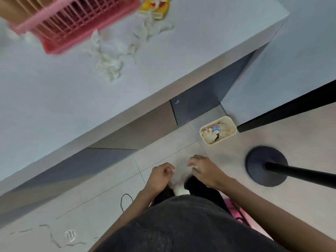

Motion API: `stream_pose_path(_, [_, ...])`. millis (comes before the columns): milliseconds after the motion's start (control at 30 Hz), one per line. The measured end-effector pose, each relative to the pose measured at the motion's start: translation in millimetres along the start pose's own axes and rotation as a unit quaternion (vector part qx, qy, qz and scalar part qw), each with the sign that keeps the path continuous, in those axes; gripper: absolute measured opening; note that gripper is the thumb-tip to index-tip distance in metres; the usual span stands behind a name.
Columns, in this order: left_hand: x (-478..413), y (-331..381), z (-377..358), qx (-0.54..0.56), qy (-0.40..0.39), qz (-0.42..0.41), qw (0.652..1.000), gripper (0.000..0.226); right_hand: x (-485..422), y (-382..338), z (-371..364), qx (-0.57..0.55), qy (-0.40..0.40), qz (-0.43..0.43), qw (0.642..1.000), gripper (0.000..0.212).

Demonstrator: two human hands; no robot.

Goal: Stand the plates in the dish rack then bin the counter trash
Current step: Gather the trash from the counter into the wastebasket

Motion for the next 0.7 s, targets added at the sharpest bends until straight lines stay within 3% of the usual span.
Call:
stream_pose_path(167, [57, -44, 62, 0.011, 0.133, -0.049, 0.99, 0.032, -9, -80, -34, 0.093, -0.036, 0.067, 0.993, 0.037])
stream_pose_path(333, [117, -95, 138, 0.031, 0.25, -0.068, 0.965, 0.033, -24, -174, -77, 0.107, -0.029, 0.154, 0.982, 0.04])
stream_pose_path(700, [202, -165, 276, 0.162, 0.361, -0.118, 0.911, 0.022, -78, -348, -115, 0.126, -0.002, 0.269, 0.955, 0.038])
Point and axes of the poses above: each hand's wrist, its own x-axis away from the middle knuckle, its own z-axis out of the back of the hand, y = z × x, the point moved 1 cm from there along -x, towards the middle knuckle, and after that the axes turned 1 degree about z, right-handed, at the moved point
